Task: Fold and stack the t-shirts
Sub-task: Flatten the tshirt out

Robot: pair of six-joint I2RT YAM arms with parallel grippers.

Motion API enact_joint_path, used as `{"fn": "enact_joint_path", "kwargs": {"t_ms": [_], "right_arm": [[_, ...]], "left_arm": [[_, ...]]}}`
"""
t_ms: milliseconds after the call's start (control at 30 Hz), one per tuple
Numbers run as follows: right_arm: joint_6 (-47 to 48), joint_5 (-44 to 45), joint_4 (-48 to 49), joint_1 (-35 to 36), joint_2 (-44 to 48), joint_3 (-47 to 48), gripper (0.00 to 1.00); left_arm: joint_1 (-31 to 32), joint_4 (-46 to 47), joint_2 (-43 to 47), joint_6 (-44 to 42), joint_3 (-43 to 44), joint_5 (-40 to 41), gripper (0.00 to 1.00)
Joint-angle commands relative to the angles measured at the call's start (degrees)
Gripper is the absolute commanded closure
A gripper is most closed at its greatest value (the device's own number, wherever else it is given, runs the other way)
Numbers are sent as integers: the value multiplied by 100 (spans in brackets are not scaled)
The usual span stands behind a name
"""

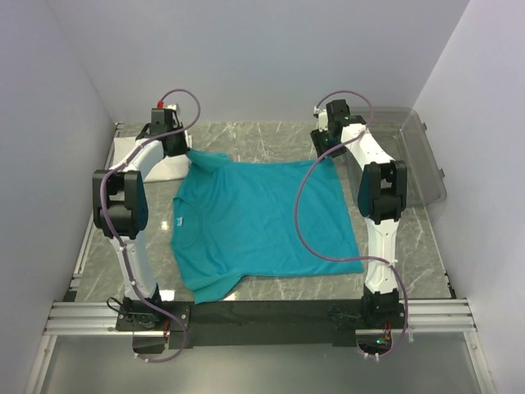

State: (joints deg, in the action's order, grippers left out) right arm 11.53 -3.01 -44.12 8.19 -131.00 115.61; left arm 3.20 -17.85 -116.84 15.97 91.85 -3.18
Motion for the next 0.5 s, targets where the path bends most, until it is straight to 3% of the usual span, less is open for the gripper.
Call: {"fn": "enact_joint_path", "kwargs": {"t_ms": [0,467], "right_arm": [[481,81,-26,-28,-101,391,41],[965,907,254,210,-804,1095,43]], "left_arm": [[-92,229,477,-32,-80,-51,100],[-197,141,539,-41,-115,-227,100]]}}
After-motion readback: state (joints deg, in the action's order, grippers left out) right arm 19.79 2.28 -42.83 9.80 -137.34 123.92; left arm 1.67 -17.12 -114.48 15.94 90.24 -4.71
